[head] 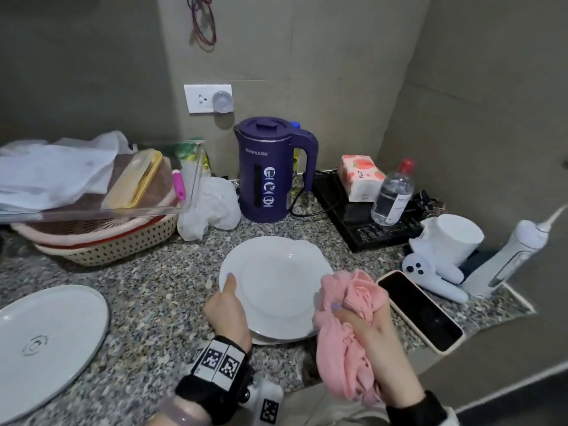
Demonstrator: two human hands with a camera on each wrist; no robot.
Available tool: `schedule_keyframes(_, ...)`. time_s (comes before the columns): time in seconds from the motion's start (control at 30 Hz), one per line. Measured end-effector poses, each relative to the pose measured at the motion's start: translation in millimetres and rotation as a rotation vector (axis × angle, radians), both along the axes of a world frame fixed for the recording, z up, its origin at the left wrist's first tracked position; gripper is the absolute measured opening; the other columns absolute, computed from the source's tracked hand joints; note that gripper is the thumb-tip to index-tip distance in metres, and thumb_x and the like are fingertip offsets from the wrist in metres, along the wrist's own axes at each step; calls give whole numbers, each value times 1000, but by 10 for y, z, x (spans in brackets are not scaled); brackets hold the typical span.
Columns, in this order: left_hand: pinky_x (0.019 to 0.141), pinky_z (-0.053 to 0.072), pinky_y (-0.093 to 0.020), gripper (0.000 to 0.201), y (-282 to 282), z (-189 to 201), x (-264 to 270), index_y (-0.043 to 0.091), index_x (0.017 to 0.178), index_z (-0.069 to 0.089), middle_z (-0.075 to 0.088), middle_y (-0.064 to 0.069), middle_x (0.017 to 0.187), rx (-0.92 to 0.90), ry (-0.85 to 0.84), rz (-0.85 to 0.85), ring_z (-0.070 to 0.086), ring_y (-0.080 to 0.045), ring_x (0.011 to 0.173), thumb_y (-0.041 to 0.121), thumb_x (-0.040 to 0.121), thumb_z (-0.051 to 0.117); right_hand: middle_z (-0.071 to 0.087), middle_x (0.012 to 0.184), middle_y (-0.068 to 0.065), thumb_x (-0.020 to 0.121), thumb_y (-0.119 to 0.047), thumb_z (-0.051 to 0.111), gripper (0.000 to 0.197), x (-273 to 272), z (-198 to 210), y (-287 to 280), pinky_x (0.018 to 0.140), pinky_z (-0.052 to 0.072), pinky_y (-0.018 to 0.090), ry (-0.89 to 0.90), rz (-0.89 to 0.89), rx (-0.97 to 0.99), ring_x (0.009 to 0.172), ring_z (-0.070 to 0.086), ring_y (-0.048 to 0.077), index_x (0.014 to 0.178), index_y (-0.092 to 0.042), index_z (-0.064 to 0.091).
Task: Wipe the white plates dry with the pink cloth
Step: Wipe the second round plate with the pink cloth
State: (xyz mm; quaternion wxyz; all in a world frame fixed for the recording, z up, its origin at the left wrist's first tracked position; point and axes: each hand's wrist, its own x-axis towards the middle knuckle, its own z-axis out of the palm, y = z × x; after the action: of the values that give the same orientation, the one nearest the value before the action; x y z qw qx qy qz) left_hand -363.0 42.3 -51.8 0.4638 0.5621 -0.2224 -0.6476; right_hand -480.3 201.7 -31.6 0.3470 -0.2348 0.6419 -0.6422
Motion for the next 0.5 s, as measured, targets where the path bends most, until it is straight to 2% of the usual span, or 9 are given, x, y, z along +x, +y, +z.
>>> schedule_keyframes(0.07,79,52,-46,23,-6,-17,1,9,73,57,64,-8,80,5,-14,1,63,-33,87,19,92,64,63,121,6,76,-25,78,69,15,0,-13,91,50,38,-15,23,4,113,61,22,135,-24,42)
schedule_keyframes(0.1,80,52,-47,24,-10,-22,2,9,72,57,63,-8,79,7,-23,-4,63,-34,88,19,92,64,62,123,4,75,-25,78,71,25,2,-19,93,49,38,-23,41,6,113,61,19,136,-27,41)
schedule_keyframes(0.2,83,53,-48,24,-14,-26,-9,9,72,56,62,-7,78,4,-45,-7,63,-34,88,18,93,63,62,124,3,57,-37,79,87,69,38,-42,98,47,40,-65,28,17,112,61,17,136,-28,42)
schedule_keyframes(0.23,84,53,-48,24,-16,-27,-12,9,72,56,62,-7,78,-1,-50,-9,63,-34,88,18,93,63,62,124,3,56,-37,80,87,73,32,-46,99,47,41,-82,20,18,112,62,17,135,-28,43)
schedule_keyframes(0.3,80,52,-43,24,-18,-40,-18,8,73,56,61,-7,78,-15,-61,-12,61,-32,87,18,94,62,63,122,1,63,-30,81,80,77,28,-52,98,48,38,-110,26,25,110,63,16,133,-27,45)
schedule_keyframes(0.33,78,50,-40,23,-21,-51,-19,6,75,57,61,-7,79,-26,-66,-11,61,-31,86,18,94,62,64,119,0,68,-27,83,74,69,29,-60,92,51,32,-122,26,29,105,65,12,132,-27,46)
schedule_keyframes(0.4,76,48,-37,19,-30,-80,-6,2,87,60,64,-12,87,-56,-84,-21,60,-30,87,18,96,59,69,106,1,76,-19,76,55,53,53,-68,67,54,18,-199,22,54,86,70,6,125,-26,51)
schedule_keyframes(0.43,78,48,-37,16,-35,-91,7,2,95,62,64,-14,94,-73,-105,-46,60,-30,89,17,97,58,71,100,6,77,-18,73,52,57,72,-69,59,54,19,-261,21,56,81,72,10,124,-24,52)
schedule_keyframes(0.5,82,49,-39,15,-81,-141,53,4,108,62,65,-16,104,-113,-129,-126,61,-31,94,12,97,55,70,104,18,74,-23,77,64,32,24,-36,59,56,26,-400,46,11,86,72,25,131,-14,49)
